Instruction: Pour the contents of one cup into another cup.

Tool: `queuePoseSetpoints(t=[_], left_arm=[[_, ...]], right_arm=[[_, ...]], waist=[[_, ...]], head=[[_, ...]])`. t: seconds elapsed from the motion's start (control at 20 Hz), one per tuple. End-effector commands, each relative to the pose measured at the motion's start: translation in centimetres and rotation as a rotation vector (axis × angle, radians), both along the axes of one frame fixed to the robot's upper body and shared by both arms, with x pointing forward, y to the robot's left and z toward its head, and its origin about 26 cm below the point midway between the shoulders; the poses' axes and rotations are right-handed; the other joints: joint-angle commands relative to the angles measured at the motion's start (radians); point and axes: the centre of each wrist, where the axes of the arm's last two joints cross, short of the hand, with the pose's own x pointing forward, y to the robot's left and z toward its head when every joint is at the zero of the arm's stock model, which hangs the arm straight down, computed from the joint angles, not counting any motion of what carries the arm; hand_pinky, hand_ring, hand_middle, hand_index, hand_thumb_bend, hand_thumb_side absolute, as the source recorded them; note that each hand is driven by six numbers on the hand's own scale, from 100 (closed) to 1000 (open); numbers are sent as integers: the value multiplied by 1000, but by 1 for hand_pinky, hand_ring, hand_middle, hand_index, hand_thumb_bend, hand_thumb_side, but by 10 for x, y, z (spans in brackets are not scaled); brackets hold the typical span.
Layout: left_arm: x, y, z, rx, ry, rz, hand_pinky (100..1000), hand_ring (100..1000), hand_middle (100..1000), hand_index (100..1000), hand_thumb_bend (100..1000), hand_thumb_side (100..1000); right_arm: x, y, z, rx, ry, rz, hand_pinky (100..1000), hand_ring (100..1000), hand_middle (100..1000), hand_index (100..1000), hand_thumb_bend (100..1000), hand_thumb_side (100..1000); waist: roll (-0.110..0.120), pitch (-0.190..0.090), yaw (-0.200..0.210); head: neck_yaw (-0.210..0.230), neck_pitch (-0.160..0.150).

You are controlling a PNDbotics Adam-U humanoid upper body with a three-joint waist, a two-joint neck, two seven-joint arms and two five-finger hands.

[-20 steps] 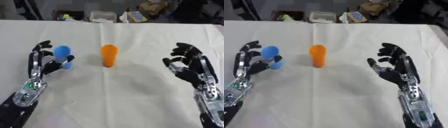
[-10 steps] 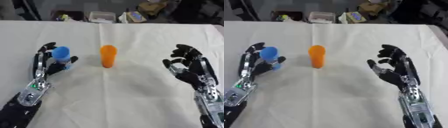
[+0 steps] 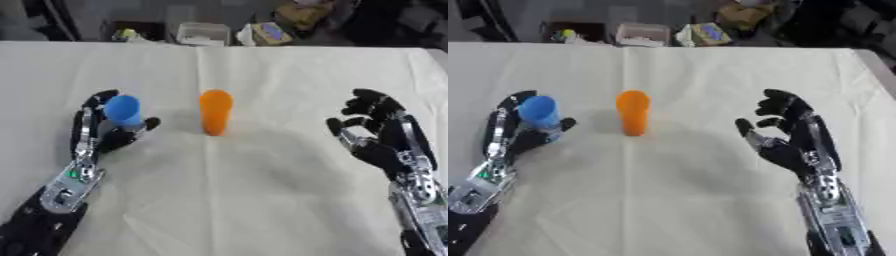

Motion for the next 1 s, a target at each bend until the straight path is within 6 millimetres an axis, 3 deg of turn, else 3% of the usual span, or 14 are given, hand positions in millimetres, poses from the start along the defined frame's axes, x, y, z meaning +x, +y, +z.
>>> queuePoseSetpoints(t=[0.05, 0.3, 0.4, 0.55, 0.8, 1.0], left_arm=[[3, 0, 9, 10, -18, -13, 701, 429, 516, 694, 768, 133], [3, -3, 7, 8, -4, -19, 594, 306, 385, 561, 388, 100], [2, -4, 7, 1, -2, -16, 528, 249, 326, 514, 313, 100], [1, -5, 9, -20, -13, -2, 465, 195, 266, 465, 250, 100], [-7, -10, 27, -48, -78, 12, 461, 191, 259, 459, 172, 100], [-17, -9, 44, -48, -130, 17, 460, 191, 258, 459, 202, 100]], right_arm=[[0, 0, 9, -1, -29, 8, 576, 657, 618, 775, 501, 140], [0, 0, 9, 0, -28, 8, 576, 657, 618, 775, 498, 144], [0, 0, 8, 0, -27, 7, 576, 657, 619, 775, 497, 144], [1, 0, 8, 0, -25, 6, 576, 657, 619, 775, 495, 148], [3, -1, 11, -19, -31, 11, 576, 657, 619, 776, 496, 138], [10, -5, 19, -73, -42, 33, 575, 659, 620, 779, 520, 120]], waist=[[2, -14, -2], [1, -14, -3], [1, -15, -2], [2, -15, -1], [3, -17, 5], [6, -19, 18]], head=[[2, -9], [1, -9], [1, -10], [0, -10], [-2, -12], [-10, -19]])
